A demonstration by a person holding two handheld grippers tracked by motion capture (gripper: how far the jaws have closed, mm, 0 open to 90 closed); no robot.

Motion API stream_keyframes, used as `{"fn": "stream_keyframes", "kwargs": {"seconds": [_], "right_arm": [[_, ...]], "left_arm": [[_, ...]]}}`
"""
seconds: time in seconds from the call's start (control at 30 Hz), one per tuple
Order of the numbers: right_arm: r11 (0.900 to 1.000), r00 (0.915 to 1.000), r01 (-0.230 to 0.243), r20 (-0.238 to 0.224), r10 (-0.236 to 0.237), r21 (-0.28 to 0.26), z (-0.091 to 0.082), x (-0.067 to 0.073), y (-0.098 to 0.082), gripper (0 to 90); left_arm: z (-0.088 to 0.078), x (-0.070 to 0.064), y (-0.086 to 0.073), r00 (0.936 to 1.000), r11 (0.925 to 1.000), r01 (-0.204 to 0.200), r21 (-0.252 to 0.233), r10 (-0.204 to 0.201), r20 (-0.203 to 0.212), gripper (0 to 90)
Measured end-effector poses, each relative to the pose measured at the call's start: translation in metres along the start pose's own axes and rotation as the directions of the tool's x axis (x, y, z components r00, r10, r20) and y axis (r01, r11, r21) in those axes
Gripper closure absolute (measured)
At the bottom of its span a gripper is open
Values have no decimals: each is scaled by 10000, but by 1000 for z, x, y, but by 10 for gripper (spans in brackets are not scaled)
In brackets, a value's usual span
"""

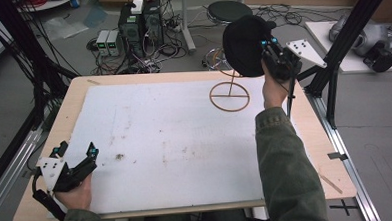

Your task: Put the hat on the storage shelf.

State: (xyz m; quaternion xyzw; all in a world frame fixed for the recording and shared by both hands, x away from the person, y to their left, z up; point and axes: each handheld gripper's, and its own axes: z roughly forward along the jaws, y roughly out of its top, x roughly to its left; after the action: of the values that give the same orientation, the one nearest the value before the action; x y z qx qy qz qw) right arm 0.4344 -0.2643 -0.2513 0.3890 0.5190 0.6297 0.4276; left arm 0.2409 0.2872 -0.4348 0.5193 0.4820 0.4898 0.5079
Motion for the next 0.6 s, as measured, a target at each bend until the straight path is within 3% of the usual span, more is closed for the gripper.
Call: {"fn": "stream_keyframes", "kwargs": {"seconds": [0.07,0.13,0.37,0.5,0.6], "right_arm": [[9999,9999,-136,-70,136,-7,10,1,2,848],[9996,9998,180,-123,-177,223,24,6,0,848],[9945,9964,847,-35,-847,616,42,10,-9,847],[9953,9968,792,57,-797,556,42,7,-9,847],[9973,9987,502,87,-507,542,42,3,-9,847]], "left_arm": [[-1,0,1,10000,10000,-32,-16,32,-4,188],[-2,0,1,10000,10000,-47,-7,47,-7,188],[-3,3,-1,10000,10000,-4,54,4,-34,189],[-3,5,-2,9999,9999,108,48,-108,-53,189],[-4,4,-1,9999,9999,108,32,-108,-39,189]]}}
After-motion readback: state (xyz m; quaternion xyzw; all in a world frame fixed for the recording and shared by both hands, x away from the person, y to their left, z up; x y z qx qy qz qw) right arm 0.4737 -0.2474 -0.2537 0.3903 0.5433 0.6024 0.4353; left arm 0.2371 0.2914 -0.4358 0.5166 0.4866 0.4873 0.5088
